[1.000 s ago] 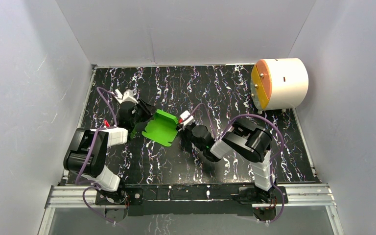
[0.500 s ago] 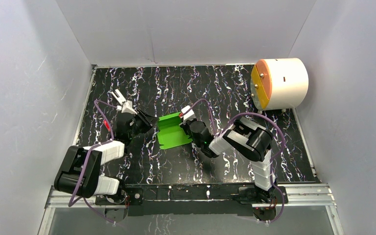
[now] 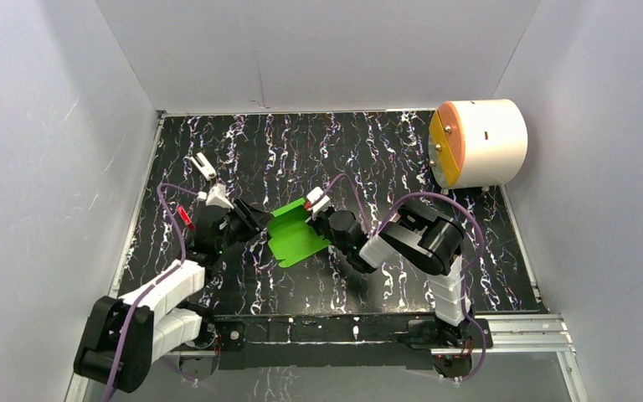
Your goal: Fold the paper box
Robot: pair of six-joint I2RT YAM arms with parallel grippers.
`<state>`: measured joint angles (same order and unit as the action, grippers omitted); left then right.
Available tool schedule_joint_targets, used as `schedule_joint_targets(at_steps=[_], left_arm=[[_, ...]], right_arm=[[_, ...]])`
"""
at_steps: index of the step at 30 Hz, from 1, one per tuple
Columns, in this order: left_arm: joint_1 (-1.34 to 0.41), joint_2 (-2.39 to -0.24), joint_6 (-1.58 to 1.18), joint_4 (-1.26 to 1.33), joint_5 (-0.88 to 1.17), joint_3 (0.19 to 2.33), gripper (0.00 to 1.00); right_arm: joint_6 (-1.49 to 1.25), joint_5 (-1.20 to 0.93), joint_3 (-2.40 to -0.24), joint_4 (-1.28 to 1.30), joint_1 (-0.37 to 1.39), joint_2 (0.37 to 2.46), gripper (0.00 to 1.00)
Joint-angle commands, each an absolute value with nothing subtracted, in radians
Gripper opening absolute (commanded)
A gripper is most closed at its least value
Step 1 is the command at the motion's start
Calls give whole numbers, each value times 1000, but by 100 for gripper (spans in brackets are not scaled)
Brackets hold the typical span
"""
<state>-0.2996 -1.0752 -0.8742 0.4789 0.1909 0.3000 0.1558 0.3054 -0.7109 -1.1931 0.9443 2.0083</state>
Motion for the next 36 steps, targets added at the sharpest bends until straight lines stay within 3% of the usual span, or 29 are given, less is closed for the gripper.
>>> schedule_joint_targets(at_steps=[1,12,25,36], left_arm=[[-307,-996,-833,381,86,296,47],[-307,-940,-761,552,-145,252,61],[-318,-1274,-643,640,337,423,63],[-397,-1325,-605,596,325,436,63]], right_arm=[[222,157,-688,-1232,961,2049,0],[239,80,-671,-1261,951,2060,0],[240,16,-666,-1237,929,2039,0],[254,-22,-692,-1201,915,2031,0]])
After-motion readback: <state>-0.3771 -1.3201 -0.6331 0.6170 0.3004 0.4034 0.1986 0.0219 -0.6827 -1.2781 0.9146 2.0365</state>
